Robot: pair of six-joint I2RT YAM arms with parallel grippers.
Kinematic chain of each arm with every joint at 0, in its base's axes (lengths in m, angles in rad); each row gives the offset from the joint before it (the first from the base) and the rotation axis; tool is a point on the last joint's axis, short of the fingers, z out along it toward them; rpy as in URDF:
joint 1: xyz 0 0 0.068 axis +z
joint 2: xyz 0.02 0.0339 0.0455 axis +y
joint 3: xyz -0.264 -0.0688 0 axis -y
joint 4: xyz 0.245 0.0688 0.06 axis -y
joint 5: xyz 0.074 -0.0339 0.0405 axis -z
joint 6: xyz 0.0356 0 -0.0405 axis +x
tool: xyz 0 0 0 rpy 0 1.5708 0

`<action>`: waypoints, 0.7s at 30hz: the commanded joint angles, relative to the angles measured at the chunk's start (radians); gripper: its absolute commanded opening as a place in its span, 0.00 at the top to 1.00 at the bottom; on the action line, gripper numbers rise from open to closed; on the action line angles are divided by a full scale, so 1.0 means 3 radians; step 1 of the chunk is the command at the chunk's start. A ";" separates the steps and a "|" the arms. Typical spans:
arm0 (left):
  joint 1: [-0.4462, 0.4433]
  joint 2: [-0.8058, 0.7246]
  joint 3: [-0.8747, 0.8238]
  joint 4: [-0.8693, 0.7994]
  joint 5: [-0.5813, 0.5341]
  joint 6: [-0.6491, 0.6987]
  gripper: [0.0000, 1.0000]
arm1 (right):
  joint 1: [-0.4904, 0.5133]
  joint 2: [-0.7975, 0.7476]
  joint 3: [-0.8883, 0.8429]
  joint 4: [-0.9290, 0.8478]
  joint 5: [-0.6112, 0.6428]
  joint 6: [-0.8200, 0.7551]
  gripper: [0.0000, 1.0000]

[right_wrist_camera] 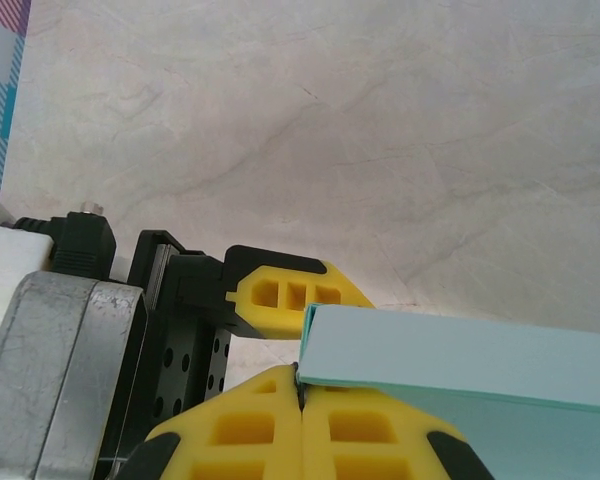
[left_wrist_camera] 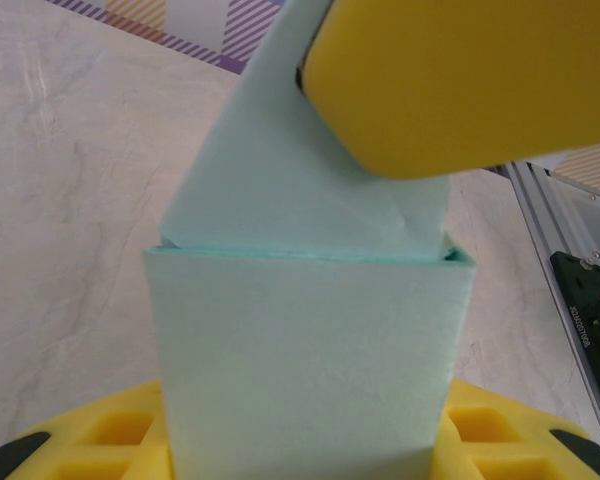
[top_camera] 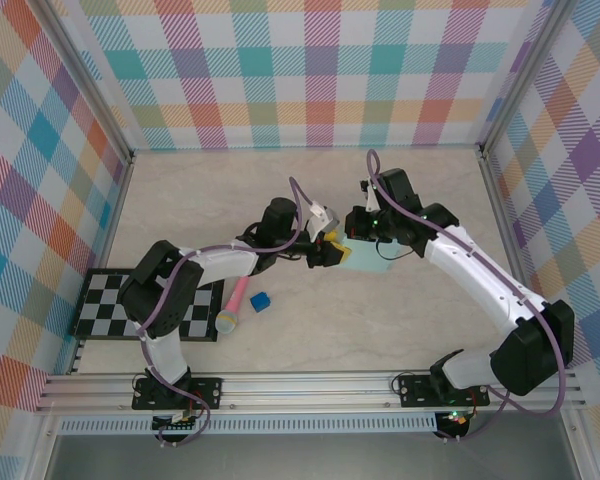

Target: Fold the paper box

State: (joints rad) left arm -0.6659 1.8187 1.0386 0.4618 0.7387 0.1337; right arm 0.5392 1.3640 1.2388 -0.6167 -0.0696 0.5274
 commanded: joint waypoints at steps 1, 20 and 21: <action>-0.0086 -0.0059 0.0135 0.0477 0.0028 -0.0032 0.86 | 0.0087 -0.0090 -0.0014 -0.0144 0.0025 -0.0017 0.99; -0.0087 -0.0075 0.0111 0.0427 -0.0171 0.0163 0.86 | -0.0667 -0.0678 0.0330 -0.1108 0.0226 0.1826 0.18; -0.0087 -0.0078 0.0111 0.0438 -0.0176 0.0163 0.87 | -0.0800 -0.0724 0.0250 -0.1113 0.0108 0.2075 0.15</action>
State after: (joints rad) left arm -0.6823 1.8194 1.0443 0.5343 0.6933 0.1558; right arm 0.3668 1.1858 1.3407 -0.8669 0.0071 0.8631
